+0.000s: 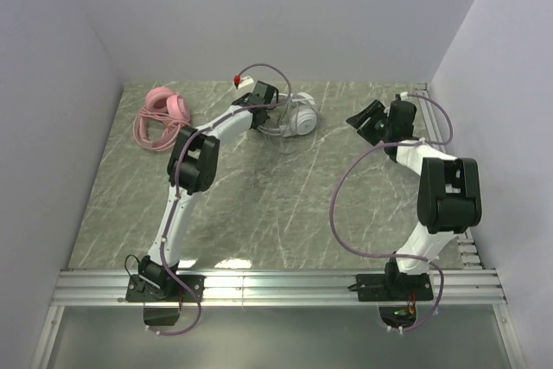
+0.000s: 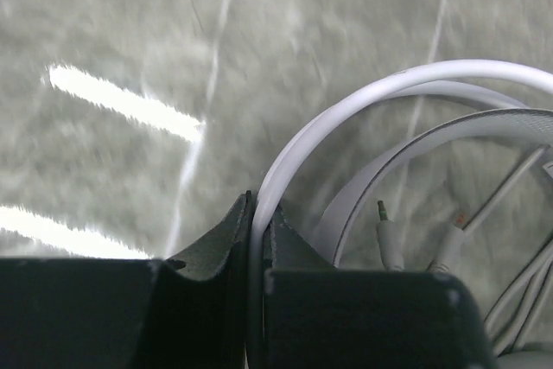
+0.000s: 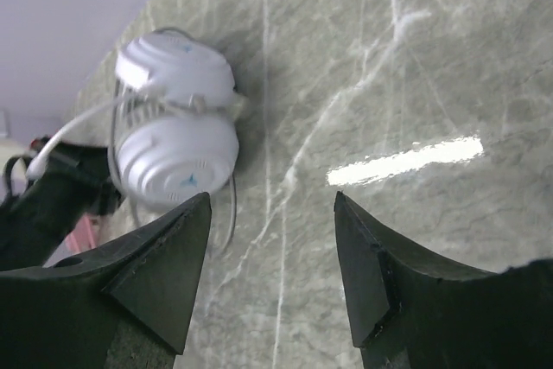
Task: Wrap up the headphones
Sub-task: Wrap the headphone cable with the right arm, then place the headphones on the table
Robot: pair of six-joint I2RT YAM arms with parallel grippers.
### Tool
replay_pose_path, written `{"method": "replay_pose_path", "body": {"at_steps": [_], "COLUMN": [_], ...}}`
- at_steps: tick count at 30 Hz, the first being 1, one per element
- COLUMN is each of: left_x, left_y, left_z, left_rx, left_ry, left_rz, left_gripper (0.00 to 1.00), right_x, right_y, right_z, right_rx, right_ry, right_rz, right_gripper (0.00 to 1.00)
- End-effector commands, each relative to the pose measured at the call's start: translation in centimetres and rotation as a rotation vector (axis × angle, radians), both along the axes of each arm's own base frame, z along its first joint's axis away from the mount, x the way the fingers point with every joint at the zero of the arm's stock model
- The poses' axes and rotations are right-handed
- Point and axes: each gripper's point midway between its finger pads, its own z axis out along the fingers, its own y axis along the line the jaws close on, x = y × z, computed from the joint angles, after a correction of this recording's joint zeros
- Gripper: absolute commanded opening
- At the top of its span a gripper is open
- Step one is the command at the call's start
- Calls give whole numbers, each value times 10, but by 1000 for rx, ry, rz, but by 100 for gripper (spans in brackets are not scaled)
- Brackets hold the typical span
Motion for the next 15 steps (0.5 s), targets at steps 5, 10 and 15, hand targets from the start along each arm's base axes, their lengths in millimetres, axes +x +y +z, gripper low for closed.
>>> {"method": "replay_pose_path", "body": {"at_steps": [5, 10, 15], "left_x": [35, 50, 58], "left_y": [50, 73, 77], "left_z": [1, 4, 20], "left_rx": [22, 2, -31], "left_ry": [-20, -35, -84], "left_rz": [139, 184, 175], "left_gripper": [0, 0, 7], "right_x": [-13, -24, -27], "right_y": [12, 17, 17], "right_z": [45, 45, 44], "right_rx": [1, 6, -4], "right_ry": [-131, -134, -137], "right_rz": [35, 52, 55], "right_gripper": [66, 66, 66]}}
